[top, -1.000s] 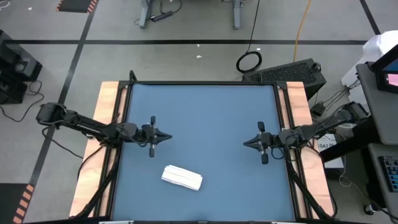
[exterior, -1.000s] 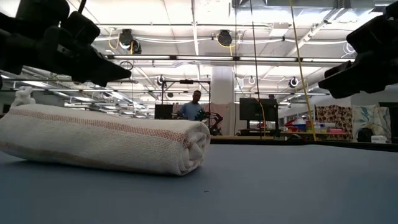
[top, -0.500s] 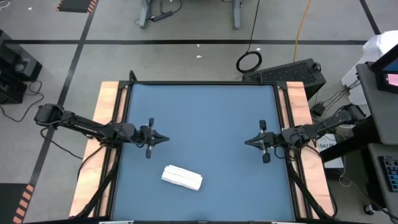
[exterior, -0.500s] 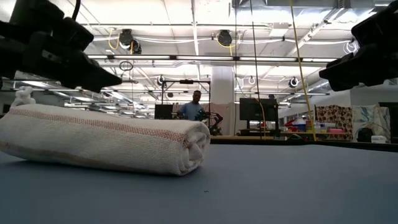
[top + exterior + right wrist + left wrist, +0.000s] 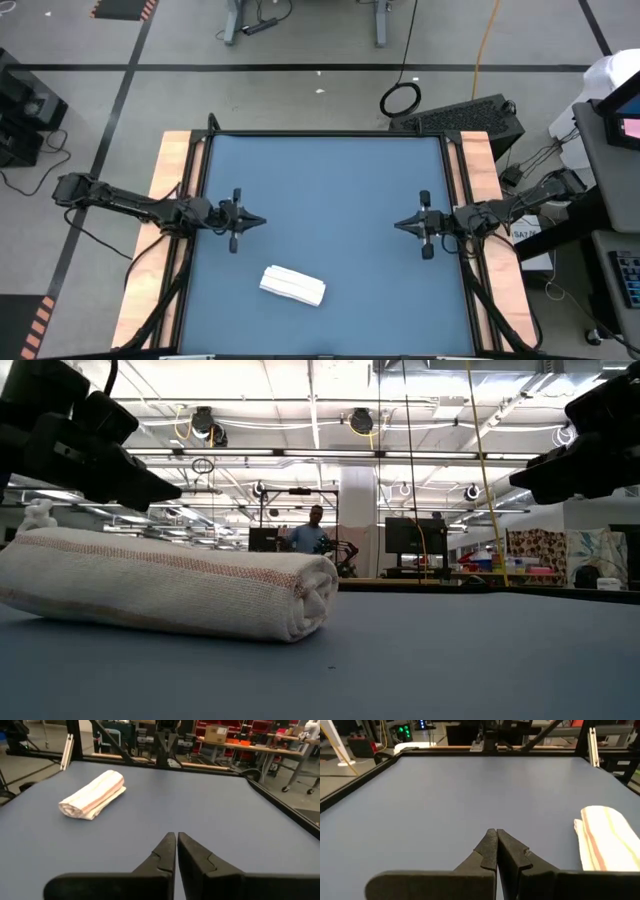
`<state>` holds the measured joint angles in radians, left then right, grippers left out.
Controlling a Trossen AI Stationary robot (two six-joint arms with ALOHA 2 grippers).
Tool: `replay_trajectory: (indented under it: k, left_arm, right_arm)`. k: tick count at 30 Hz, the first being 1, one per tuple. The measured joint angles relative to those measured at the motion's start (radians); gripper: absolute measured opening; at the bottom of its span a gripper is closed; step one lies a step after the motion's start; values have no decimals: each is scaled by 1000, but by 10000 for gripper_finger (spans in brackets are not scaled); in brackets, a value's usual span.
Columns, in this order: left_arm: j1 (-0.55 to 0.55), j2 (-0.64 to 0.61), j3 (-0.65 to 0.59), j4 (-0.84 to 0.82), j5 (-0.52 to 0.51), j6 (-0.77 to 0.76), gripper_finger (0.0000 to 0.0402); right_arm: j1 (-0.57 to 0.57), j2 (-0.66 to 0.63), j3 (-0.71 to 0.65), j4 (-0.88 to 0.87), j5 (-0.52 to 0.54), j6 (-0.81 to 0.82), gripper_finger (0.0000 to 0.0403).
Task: Roll towel
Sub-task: Return to Home Position
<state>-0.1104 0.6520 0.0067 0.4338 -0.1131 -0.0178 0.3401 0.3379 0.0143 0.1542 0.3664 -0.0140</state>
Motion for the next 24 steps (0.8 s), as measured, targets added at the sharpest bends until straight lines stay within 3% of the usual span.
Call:
replay_trajectory:
  k: [15, 19, 24]
  left_arm:
    - [0, -310, 0, -279, 0, -2, 4]
    - [0, -386, -1, -325, -1, 1, 4]
    - [0, -466, -1, -368, -1, 7, 4]
  right_arm:
    - [-1, -328, 1, -85, -10, -162, 10]
    - [-19, -336, 1, -52, -103, -211, 10]
    - [-94, -336, 1, -46, -123, -207, 10]
